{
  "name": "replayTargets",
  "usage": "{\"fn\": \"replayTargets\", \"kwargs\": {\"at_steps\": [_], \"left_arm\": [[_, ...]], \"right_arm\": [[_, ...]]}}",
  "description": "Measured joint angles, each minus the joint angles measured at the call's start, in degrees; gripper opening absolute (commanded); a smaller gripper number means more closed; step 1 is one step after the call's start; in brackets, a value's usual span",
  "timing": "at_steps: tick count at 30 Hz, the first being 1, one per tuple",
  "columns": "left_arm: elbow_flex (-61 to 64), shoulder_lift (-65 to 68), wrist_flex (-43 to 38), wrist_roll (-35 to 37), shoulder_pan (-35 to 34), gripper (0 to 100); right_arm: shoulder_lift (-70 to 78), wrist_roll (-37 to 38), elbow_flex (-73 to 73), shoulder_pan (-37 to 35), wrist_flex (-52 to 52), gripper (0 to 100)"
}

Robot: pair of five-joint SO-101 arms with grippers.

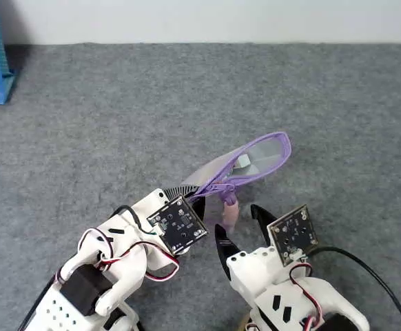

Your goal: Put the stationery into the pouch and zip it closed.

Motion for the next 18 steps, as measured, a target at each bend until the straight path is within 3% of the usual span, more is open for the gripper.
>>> {"fn": "replayTargets", "kwargs": {"at_steps": [3,10,18], "left_arm": [[0.00,0.00,0.00,0.00,0.00,1],[0.00,0.00,0.00,0.00,0.00,1],[0.00,0.00,0.00,0.00,0.00,1]], "right_arm": [[0.00,0.00,1.05,0.00,-1.93,24.7],[0.00,1.49,5.19,0.00,-9.85,8.8],[0.00,1.67,5.27,7.12,-11.96,20.3]]}}
